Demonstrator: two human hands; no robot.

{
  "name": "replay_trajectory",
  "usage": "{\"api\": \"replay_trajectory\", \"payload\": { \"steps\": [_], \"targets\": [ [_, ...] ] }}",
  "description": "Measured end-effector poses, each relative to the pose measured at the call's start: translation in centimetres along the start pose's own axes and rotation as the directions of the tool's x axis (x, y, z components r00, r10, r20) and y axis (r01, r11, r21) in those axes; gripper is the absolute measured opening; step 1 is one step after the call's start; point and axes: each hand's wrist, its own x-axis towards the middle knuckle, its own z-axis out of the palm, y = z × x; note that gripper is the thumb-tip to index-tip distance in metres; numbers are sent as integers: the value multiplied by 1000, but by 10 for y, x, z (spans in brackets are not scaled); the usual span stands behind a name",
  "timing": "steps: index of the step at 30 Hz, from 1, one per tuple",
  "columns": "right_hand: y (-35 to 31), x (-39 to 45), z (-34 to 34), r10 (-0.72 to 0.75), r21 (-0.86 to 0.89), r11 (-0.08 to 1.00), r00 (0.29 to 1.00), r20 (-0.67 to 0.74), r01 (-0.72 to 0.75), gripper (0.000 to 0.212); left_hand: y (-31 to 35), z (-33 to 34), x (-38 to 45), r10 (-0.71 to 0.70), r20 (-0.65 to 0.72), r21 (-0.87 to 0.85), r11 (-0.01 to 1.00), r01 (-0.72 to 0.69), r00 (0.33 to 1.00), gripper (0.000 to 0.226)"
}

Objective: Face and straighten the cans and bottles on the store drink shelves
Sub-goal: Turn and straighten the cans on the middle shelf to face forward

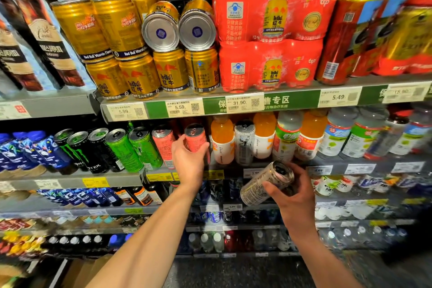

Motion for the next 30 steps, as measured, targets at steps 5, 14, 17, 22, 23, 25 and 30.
{"api": "replay_trajectory", "payload": {
  "steps": [5, 14, 17, 22, 23, 25, 30],
  "targets": [
    [-2, -1, 6, -23, 1, 1000, 1000, 10, 23, 58, -3, -10, -1, -15, -109, -22, 1000, 12, 994, 68],
    [-5, 1, 40, -73, -36, 997, 996, 44, 74, 57, -5, -13, 1, -6, -157, -14, 1000, 4, 988, 62],
    [-10, 6, 58, -129, -67, 989, 990, 63, 133, 60, -6, -11, 4, 7, -163, 7, 1000, -6, 987, 64],
    [-17, 19, 92, -289, -138, 943, 951, 112, 302, 60, -9, -14, 6, 6, -135, -13, 1000, -7, 991, 65],
    [-17, 21, 99, -308, -149, 934, 944, 121, 324, 61, -10, -16, 7, 5, -126, -27, 1000, -9, 992, 67],
    [-16, 25, 112, -331, -153, 924, 934, 133, 349, 66, -12, -19, 8, 16, -104, -56, 998, -22, 994, 69],
    [-11, 33, 139, -404, -210, 882, 907, 120, 421, 71, -18, -31, 8, 43, -37, -167, 985, -49, 998, 71]
  ]
}}
